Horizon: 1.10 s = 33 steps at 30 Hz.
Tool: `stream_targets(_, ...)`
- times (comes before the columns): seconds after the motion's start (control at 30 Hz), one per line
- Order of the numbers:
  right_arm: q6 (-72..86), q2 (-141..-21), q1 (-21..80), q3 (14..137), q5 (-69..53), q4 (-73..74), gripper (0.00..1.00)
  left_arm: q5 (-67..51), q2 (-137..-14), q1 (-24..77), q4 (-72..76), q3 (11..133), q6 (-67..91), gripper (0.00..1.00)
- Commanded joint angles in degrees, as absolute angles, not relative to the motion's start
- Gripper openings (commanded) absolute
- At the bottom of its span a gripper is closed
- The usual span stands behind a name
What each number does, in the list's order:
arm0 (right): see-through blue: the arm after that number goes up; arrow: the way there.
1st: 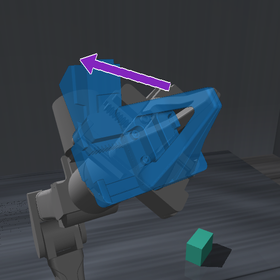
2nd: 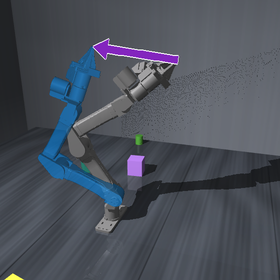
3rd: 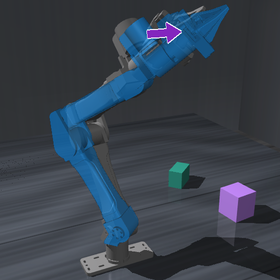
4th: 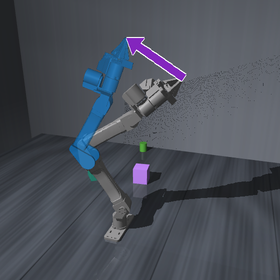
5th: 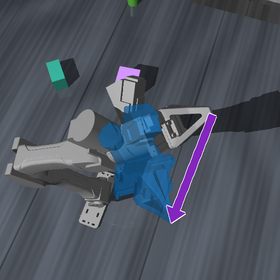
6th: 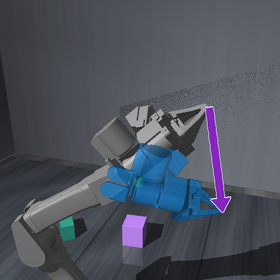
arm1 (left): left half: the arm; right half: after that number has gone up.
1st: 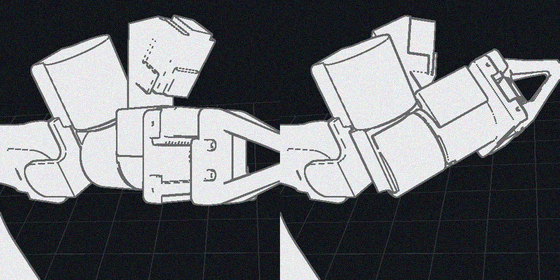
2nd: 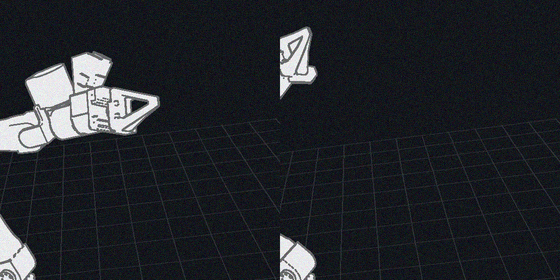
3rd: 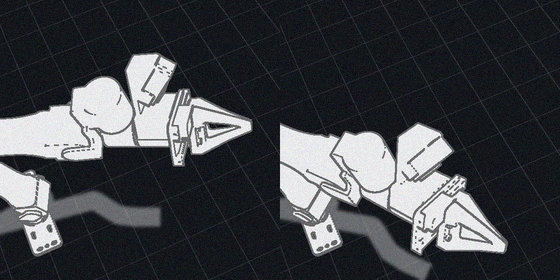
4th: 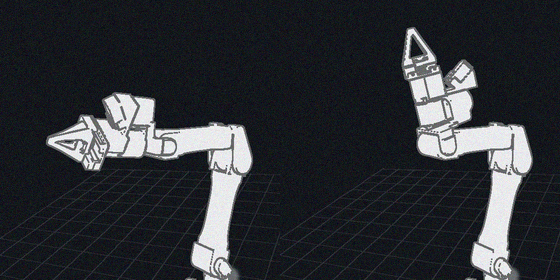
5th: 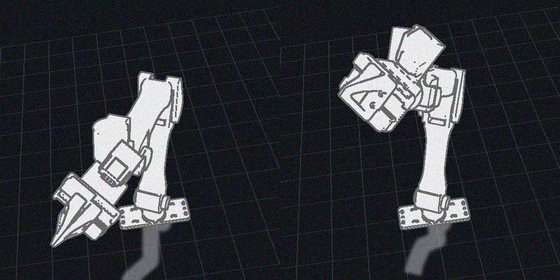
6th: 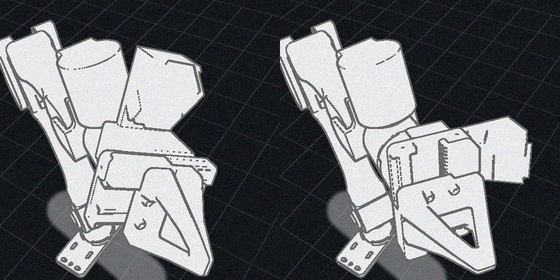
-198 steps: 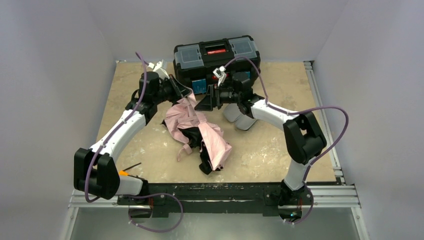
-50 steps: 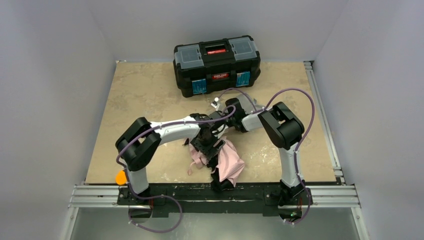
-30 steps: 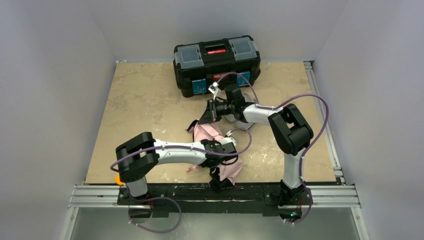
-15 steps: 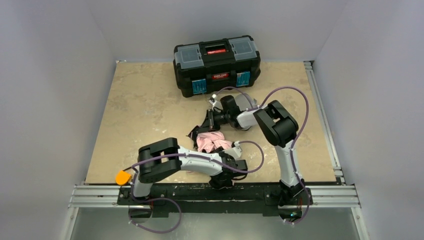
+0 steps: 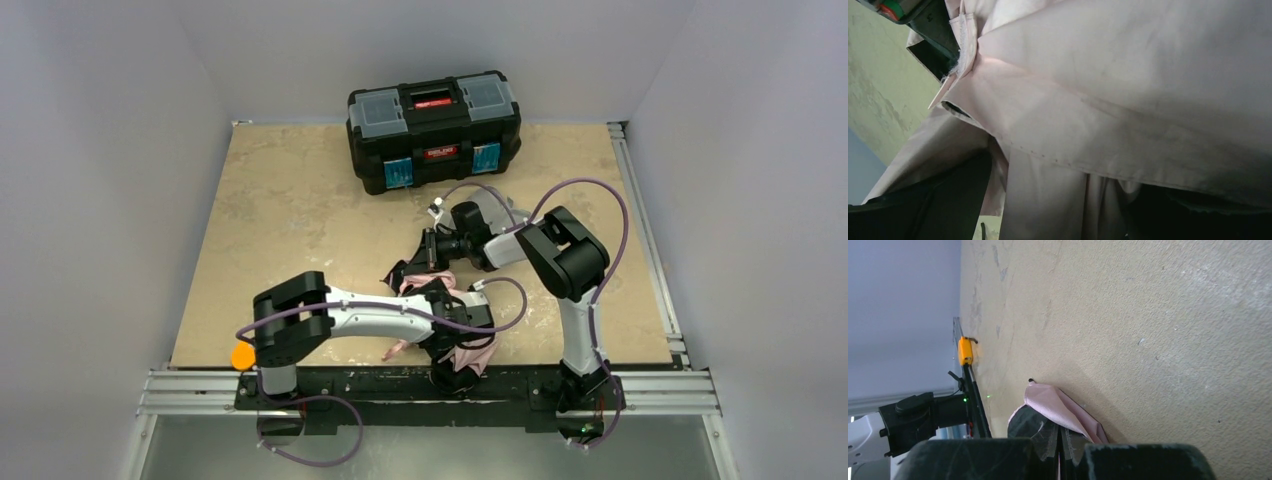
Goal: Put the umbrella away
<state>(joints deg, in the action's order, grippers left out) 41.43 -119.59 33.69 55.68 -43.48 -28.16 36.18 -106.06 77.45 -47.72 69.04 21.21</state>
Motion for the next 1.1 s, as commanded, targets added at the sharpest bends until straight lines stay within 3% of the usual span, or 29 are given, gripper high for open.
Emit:
stream_targets(0.0, 38.5, -120.6, 33.9, 55.1, -40.8, -24.3, 0.0, 29.6, -101.8, 76.1, -50.6, 71.8, 17.4, 0.98)
stream_targets(0.43, 37.8, -119.2, 33.9, 55.6, -43.0, -24.4, 0.0, 31.5, -99.4, 71.9, -49.8, 72.5, 14.3, 1.0)
stream_targets(0.8, 37.5, -118.1, 33.9, 55.7, -43.4, -23.3, 0.0, 32.7, -97.7, 76.0, -65.6, 81.1, 16.3, 1.0)
stream_targets(1.07, 37.6, -118.0, 33.9, 55.9, -43.8, -23.2, 0.0, 34.2, -98.0, 72.6, -56.4, 75.1, 12.3, 1.0)
